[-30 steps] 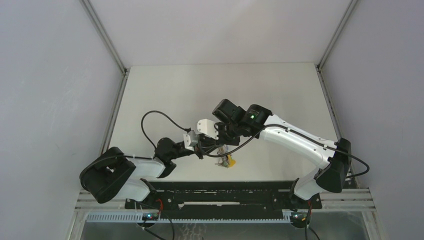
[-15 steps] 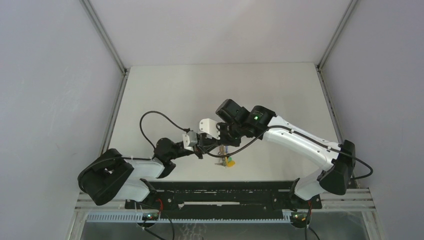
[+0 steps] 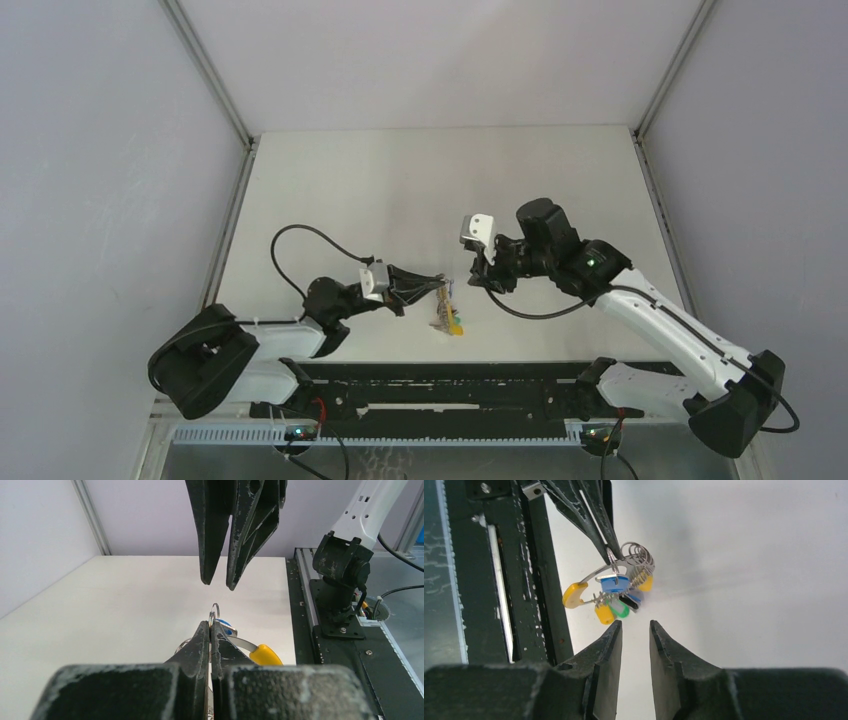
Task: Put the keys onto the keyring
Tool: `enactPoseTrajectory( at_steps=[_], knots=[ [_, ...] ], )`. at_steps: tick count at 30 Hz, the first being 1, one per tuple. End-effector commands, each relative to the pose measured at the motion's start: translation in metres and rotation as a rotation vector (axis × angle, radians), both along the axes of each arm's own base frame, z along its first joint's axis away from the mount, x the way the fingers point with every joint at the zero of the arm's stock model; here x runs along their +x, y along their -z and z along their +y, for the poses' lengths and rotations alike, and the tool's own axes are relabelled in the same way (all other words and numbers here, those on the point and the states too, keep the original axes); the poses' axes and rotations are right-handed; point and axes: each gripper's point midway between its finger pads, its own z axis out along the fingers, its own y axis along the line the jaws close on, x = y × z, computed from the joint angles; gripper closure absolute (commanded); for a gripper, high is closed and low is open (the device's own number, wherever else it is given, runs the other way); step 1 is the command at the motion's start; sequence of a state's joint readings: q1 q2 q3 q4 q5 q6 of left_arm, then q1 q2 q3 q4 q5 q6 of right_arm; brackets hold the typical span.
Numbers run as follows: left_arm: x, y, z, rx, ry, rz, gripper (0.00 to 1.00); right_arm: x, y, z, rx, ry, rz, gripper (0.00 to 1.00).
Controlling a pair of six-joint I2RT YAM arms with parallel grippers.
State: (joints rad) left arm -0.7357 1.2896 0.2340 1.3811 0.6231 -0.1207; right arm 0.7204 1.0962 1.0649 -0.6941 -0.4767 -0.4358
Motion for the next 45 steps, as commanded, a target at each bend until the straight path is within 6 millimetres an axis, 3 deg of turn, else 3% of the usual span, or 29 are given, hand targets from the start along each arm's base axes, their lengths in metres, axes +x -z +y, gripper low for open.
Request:
enactPoseTrajectory(
  at_steps=[1,17,27,45],
  knots=[
    [-0.005,-0.028,0.005,-0.075,-0.008,-0.091,1.0,0.001,-0.033,0.027,0.235,-0.068,-0.062,0.73],
    [-0.007,-0.033,0.007,-0.087,-0.013,-0.1,1.0,-0.002,-0.026,0.046,0.285,-0.152,0.025,0.77],
    [-0.007,-0.035,0.009,-0.095,-0.019,-0.106,1.0,-0.001,-0.019,0.04,0.266,-0.142,0.053,1.0],
    [-0.008,-0.042,0.015,-0.114,-0.048,-0.138,1.0,-0.002,-0.005,0.035,0.227,-0.112,0.124,1.0]
  ],
)
